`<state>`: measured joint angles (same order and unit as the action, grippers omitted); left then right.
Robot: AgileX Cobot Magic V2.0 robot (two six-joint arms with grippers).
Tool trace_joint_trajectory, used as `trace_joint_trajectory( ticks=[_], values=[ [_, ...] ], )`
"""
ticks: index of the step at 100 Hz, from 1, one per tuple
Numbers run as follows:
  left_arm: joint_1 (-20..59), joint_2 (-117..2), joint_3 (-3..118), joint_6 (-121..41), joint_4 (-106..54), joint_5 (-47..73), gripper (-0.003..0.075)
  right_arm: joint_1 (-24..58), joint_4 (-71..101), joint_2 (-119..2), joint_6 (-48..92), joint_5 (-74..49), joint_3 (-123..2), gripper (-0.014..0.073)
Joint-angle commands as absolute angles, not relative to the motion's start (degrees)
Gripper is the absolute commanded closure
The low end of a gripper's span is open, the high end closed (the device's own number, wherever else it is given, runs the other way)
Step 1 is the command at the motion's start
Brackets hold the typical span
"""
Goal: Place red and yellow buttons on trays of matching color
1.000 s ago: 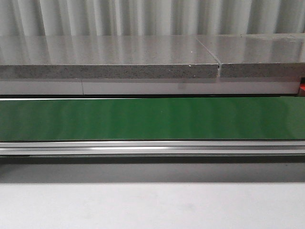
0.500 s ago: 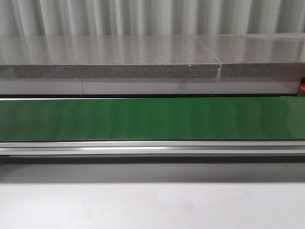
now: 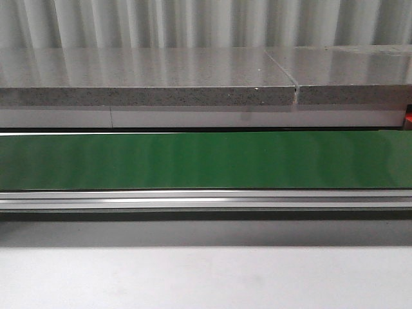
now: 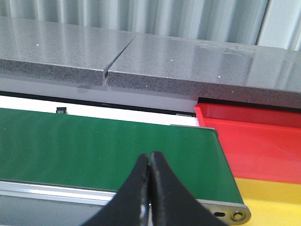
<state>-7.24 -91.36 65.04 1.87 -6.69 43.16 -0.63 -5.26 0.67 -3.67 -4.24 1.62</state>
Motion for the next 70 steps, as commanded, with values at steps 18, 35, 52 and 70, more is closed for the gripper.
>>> trace_joint_trajectory(
  ticks=[18, 35, 52, 70],
  values=[
    [-6.9, -89.5, 66.9, 1.5, -7.6, 41.7, 0.0554, -0.8, -6.0, 0.6, -3.4, 0.5, 1.3, 0.0662],
    [-6.6, -89.5, 66.9, 0.0, -7.8, 43.6, 0.0143, -0.8, -6.0, 0.6, -3.4, 0.5, 1.3, 0.0662],
    [-5.2, -89.1, 67.4, -1.6, -8.1, 44.8, 0.0069, -0.8, -6.0, 0.6, -3.4, 0.5, 1.3, 0.0662],
    [-2.8, -86.3, 67.9, -1.6, -8.1, 45.3, 0.0069, -0.8, -6.0, 0.6, -3.4, 0.5, 1.3, 0.0662]
  ],
)
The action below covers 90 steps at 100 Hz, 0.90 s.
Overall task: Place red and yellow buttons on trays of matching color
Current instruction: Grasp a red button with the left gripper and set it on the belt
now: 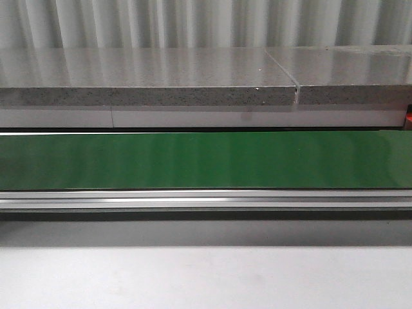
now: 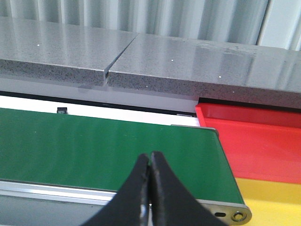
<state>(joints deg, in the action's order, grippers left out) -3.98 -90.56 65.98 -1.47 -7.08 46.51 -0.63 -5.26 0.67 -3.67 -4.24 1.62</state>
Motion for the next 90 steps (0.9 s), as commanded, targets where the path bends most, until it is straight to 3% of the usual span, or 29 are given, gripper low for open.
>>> trace_joint_trajectory(
  ticks=[1, 45, 90],
  values=[
    [-2.8, -86.1, 67.9, -1.6, -8.1, 45.2, 0.0069, -0.8, -6.0, 0.6, -3.4, 0.5, 1.3, 0.0662],
    [-4.9, -74.3, 65.2, 2.3, -7.6, 41.5, 0.0069, -0.8, -6.0, 0.6, -3.4, 0.5, 1.3, 0.0662],
    [-23.9, -63.8, 50.7, 7.0, -7.5, 38.9, 0.0069, -0.8, -6.0, 0.6, -3.4, 0.5, 1.3, 0.0662]
  ],
)
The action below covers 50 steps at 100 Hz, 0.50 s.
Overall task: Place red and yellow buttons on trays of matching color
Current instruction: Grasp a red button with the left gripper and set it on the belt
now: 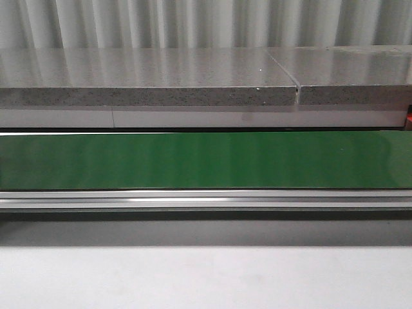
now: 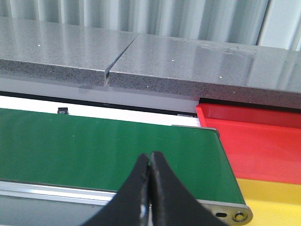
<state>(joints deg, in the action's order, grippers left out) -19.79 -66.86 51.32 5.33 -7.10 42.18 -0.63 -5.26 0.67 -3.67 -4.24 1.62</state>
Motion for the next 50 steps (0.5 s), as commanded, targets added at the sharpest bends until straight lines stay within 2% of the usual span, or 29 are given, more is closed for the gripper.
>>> trace_joint_trajectory(
  ticks=[1, 23, 50],
  values=[
    [-24.3, -63.7, 50.5, 7.0, -7.5, 38.9, 0.0069, -0.8, -6.0, 0.6, -3.4, 0.5, 1.3, 0.0662],
    [-33.2, -61.4, 45.2, 7.0, -6.2, 38.7, 0.0069, -0.8, -6.0, 0.6, -3.4, 0.5, 1.3, 0.0662],
    [-37.5, -61.8, 38.2, 8.6, -5.7, 32.3, 0.0069, -0.8, -6.0, 0.6, -3.4, 0.5, 1.3, 0.0662]
  ],
)
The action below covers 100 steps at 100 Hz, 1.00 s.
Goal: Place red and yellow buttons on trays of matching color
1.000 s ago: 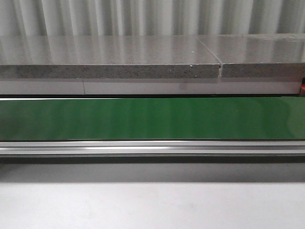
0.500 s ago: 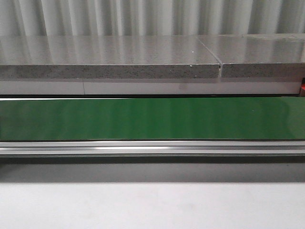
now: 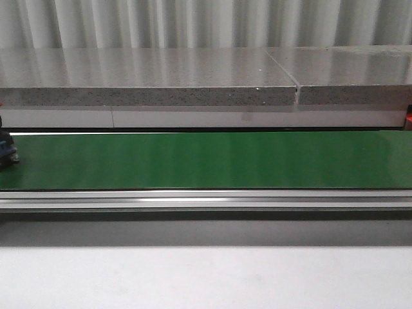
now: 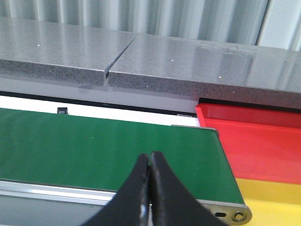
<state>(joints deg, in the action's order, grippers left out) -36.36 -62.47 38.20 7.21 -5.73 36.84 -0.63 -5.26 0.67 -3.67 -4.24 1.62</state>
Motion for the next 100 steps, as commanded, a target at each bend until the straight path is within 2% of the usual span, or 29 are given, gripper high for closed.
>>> trace_joint_trajectory(
  ticks=[1, 32, 100],
  values=[
    [-37.5, -61.9, 38.2, 8.6, -5.7, 32.2, 0.0069, -0.8, -6.0, 0.6, -3.4, 0.5, 1.3, 0.0662],
    [-37.9, -66.8, 38.2, 8.7, -5.7, 29.9, 0.0069, -0.8, -6.0, 0.6, -3.4, 0.5, 1.3, 0.0662],
    [-37.9, -85.6, 48.6, 8.7, -5.5, 28.9, 0.0069, -0.8, -6.0, 0.6, -3.4, 0.5, 1.3, 0.0662]
  ],
)
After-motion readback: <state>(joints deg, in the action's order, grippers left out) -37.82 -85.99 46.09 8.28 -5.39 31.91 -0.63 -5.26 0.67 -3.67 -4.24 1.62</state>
